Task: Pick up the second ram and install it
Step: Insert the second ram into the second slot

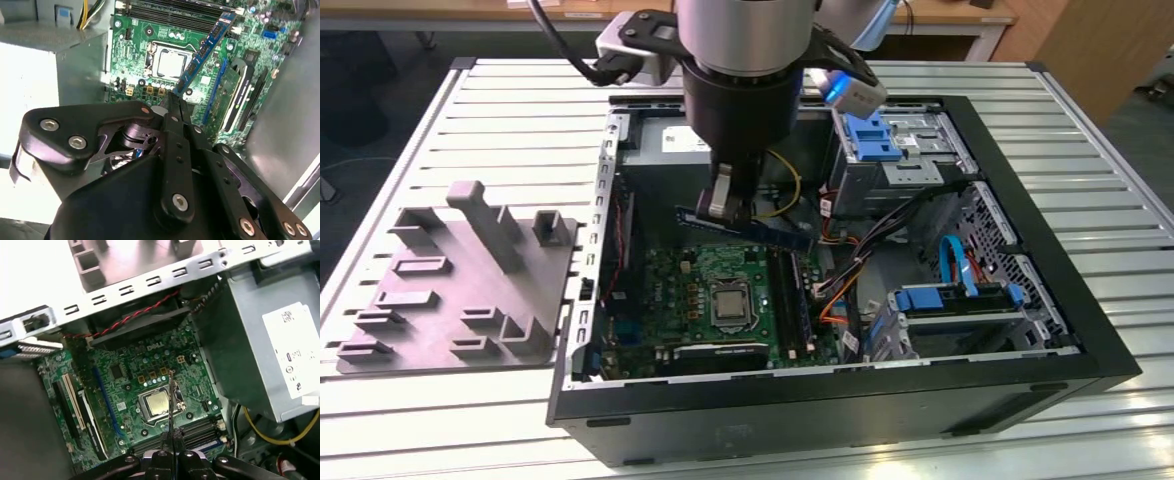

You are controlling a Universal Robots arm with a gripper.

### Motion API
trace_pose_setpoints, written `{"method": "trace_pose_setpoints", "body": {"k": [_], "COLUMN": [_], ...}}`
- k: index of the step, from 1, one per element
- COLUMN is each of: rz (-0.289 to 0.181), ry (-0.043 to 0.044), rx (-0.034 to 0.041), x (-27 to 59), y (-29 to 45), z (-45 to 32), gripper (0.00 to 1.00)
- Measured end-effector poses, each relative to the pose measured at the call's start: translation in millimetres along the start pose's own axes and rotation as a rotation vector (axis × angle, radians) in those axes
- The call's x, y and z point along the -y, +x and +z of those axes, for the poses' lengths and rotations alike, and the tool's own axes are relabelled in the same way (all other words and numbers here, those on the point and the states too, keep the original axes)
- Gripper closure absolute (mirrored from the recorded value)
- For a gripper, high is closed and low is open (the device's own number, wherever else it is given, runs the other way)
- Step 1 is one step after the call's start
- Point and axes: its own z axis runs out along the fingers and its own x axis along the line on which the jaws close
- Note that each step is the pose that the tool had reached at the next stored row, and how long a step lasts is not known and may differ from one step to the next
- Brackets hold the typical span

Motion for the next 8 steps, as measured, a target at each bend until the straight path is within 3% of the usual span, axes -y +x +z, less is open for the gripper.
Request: {"method": "trace_pose_setpoints", "body": {"k": [8], "rz": [0.145], "ry": [0.0071], "rx": [0.0016], "x": [0.0], "y": [0.0], "z": [0.7], "gripper": [0.88]}}
